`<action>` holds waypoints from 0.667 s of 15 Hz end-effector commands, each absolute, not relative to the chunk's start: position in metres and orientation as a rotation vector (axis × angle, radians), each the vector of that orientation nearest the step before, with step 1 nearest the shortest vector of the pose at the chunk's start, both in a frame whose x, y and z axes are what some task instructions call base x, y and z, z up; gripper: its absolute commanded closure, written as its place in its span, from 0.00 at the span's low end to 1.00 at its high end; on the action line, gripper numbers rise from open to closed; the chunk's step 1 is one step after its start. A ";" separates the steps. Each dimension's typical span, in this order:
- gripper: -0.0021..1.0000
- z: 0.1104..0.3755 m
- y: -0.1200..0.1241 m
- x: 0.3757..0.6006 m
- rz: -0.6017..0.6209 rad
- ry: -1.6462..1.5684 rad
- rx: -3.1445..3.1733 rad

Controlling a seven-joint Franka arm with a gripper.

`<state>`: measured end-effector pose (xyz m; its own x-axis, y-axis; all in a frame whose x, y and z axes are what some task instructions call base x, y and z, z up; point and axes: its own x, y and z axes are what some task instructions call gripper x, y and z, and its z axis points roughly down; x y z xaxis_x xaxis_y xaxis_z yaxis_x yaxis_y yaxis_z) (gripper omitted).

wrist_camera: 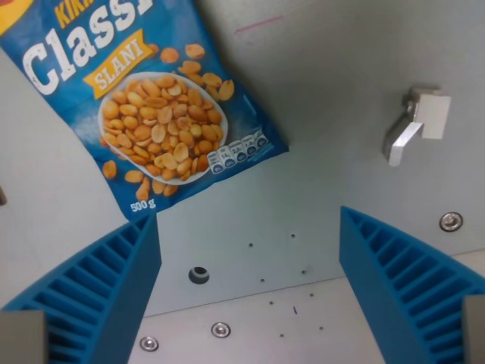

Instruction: Rotate around base positive x

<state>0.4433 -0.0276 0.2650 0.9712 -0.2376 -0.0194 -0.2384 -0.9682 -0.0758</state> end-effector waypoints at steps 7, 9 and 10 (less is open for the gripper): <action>0.00 0.267 -0.032 0.443 0.066 0.314 -2.769; 0.00 0.267 -0.032 0.443 0.070 0.311 -2.743; 0.00 0.267 -0.032 0.443 0.072 0.309 -2.730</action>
